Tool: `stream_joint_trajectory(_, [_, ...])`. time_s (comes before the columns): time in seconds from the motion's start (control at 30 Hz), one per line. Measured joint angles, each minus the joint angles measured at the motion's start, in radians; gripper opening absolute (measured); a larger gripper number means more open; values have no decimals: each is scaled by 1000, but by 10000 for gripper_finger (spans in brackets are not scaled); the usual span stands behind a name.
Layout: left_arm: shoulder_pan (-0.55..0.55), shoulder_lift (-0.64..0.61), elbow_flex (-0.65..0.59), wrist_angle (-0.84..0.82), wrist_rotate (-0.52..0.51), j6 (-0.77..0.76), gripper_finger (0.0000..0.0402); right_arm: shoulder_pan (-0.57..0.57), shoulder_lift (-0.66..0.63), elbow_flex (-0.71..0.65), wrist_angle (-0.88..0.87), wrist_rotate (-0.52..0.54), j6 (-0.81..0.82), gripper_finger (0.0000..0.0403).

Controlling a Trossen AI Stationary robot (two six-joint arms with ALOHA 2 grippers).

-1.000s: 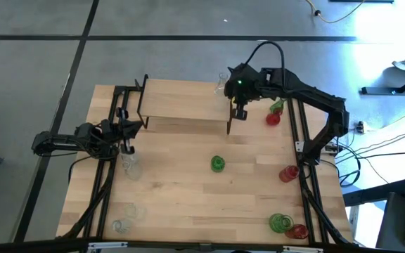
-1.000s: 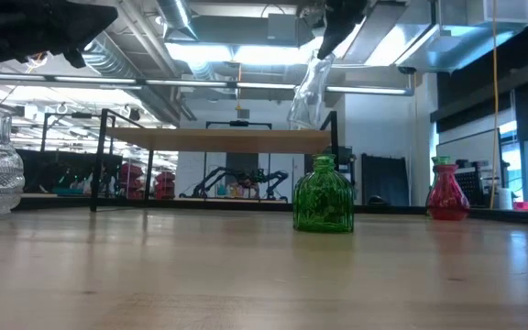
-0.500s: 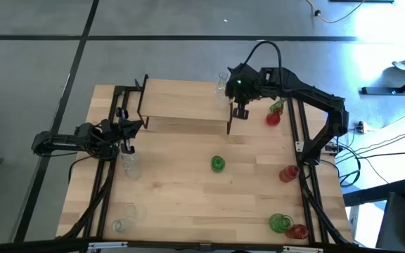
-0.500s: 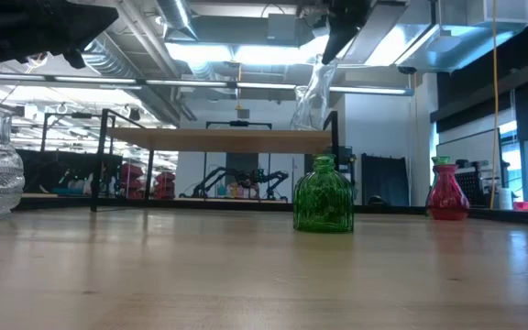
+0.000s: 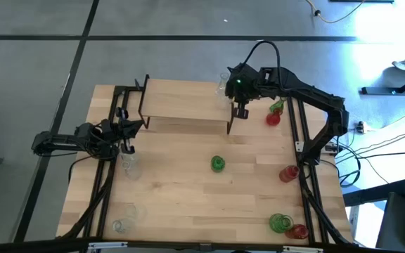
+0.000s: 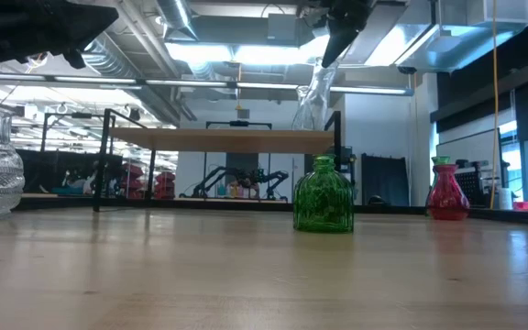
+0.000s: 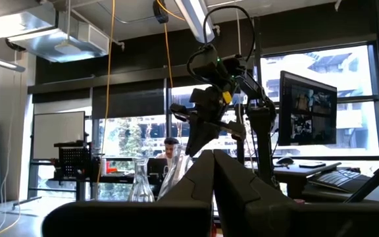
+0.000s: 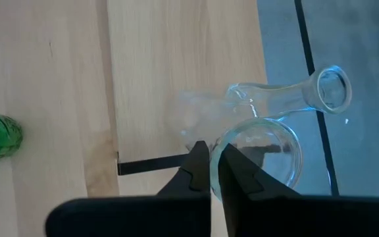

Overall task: Sort vases onto shelf
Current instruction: Put the transparent vase aligned with the other transparent vase on the shelf

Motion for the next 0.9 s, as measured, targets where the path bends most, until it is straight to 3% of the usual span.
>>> stream_joint_trajectory(0.73, [0, 0, 0, 0, 3, 4, 0, 2, 18, 0, 7, 16, 1, 2])
stream_joint_trajectory(0.9, [0, 0, 0, 0, 5, 3, 0, 2, 18, 0, 9, 9, 2, 30])
